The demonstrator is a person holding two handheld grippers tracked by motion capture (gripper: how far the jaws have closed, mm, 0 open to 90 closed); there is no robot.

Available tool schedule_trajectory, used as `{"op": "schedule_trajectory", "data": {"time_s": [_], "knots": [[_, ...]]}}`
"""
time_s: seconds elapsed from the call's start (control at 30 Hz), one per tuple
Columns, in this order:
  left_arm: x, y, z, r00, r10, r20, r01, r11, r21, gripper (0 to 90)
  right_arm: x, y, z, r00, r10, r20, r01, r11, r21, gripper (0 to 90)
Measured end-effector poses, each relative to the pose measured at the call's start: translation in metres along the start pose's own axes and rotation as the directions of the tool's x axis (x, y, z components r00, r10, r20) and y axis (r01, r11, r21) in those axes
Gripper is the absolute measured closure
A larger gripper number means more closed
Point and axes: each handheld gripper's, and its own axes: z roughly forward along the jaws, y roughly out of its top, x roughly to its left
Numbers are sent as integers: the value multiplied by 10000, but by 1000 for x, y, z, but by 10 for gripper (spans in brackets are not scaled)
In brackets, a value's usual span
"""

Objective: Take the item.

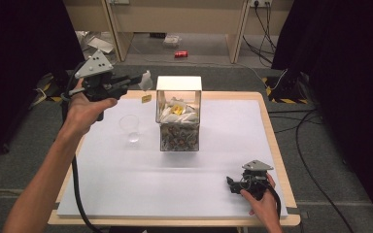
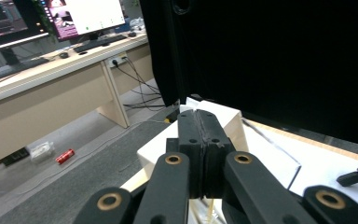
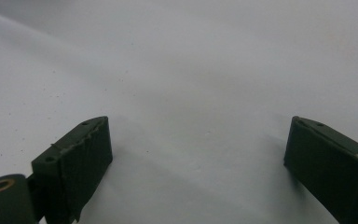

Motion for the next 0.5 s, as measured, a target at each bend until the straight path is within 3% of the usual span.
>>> {"op": "schedule_trajectory", "data": {"time_s": [0.5], "knots": [[22,-38,-7,9968,-603,-522,619,9976,302,887,0,0,0,10000,14,3,-14,10000,-9,82]]}}
